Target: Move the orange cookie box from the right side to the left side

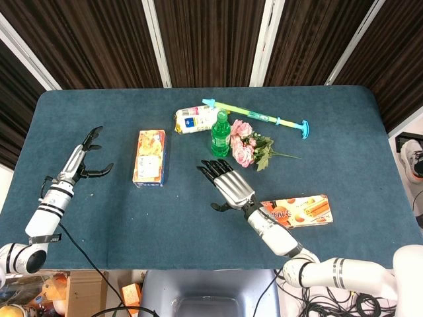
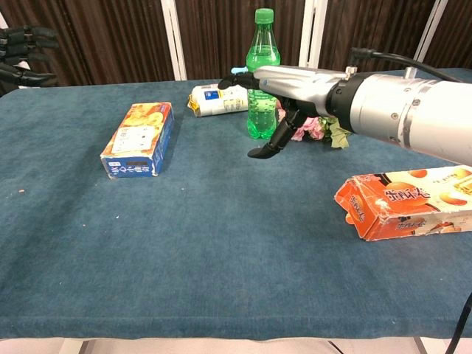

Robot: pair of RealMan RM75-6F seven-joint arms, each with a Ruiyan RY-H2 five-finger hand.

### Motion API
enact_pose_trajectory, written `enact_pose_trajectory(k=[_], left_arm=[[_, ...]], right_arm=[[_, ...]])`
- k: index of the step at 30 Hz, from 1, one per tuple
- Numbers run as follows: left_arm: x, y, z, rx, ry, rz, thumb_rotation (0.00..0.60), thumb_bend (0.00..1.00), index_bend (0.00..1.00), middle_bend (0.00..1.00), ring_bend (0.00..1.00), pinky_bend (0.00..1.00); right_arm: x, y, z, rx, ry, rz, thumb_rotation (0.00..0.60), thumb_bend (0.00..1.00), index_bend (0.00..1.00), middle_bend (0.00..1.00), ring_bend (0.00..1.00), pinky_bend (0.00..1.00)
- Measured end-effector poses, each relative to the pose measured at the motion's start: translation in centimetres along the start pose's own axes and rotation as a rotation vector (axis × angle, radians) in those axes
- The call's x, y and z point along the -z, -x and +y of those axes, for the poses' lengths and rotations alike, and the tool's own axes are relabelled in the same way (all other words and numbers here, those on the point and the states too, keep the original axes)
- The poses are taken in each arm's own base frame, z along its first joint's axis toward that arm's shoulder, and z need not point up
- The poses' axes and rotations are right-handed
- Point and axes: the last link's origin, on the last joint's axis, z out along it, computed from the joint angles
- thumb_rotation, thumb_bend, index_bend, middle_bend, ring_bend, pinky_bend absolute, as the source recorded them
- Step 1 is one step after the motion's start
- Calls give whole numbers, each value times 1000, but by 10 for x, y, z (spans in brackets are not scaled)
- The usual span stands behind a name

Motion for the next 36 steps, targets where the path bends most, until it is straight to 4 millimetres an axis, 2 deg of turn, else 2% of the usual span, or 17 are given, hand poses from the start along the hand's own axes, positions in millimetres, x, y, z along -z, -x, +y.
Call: enact_pose_trajectory(k=[6, 10, 13, 14, 17, 19, 22, 26, 30, 36], left_arm=[[4, -1, 2, -62, 20, 10, 600, 305, 0, 35, 44, 222], [17, -6, -2, -161, 21, 9, 600, 305, 0, 44, 54, 222], [40, -15, -8, -284, 15, 8, 600, 305, 0, 64, 75, 222], [54, -18, -11, -330, 9, 6, 600, 305, 0, 66, 77, 223], [96, -24, -20, -436, -7, 9, 600, 304, 0, 60, 68, 220], [122, -28, -29, -508, -21, 20, 600, 303, 0, 43, 50, 217], [164, -32, -43, -626, -44, 56, 600, 300, 0, 30, 30, 208], [212, -34, -64, -723, -78, 119, 600, 295, 0, 26, 27, 202], [232, -26, -79, -754, -87, 131, 600, 296, 0, 23, 27, 200], [233, -18, -81, -766, -82, 106, 600, 296, 0, 20, 27, 200]], right_arm=[[4, -4, 4, 37, 31, 12, 600, 166, 0, 0, 0, 0], [15, -12, 13, 76, 42, 31, 600, 166, 0, 0, 0, 0], [34, -21, 26, 122, 48, 62, 600, 166, 0, 0, 0, 0], [42, -23, 32, 138, 53, 69, 600, 166, 0, 0, 0, 0], [74, -31, 60, 193, 96, 63, 600, 165, 0, 0, 0, 0], [102, -35, 85, 247, 138, 36, 600, 160, 0, 0, 0, 0], [147, -32, 118, 298, 203, -32, 600, 141, 0, 0, 0, 0], [181, -22, 146, 282, 252, -95, 600, 120, 0, 0, 0, 0], [202, -10, 174, 261, 284, -137, 600, 113, 0, 0, 0, 0], [213, 12, 201, 225, 306, -204, 600, 113, 0, 0, 0, 0]])
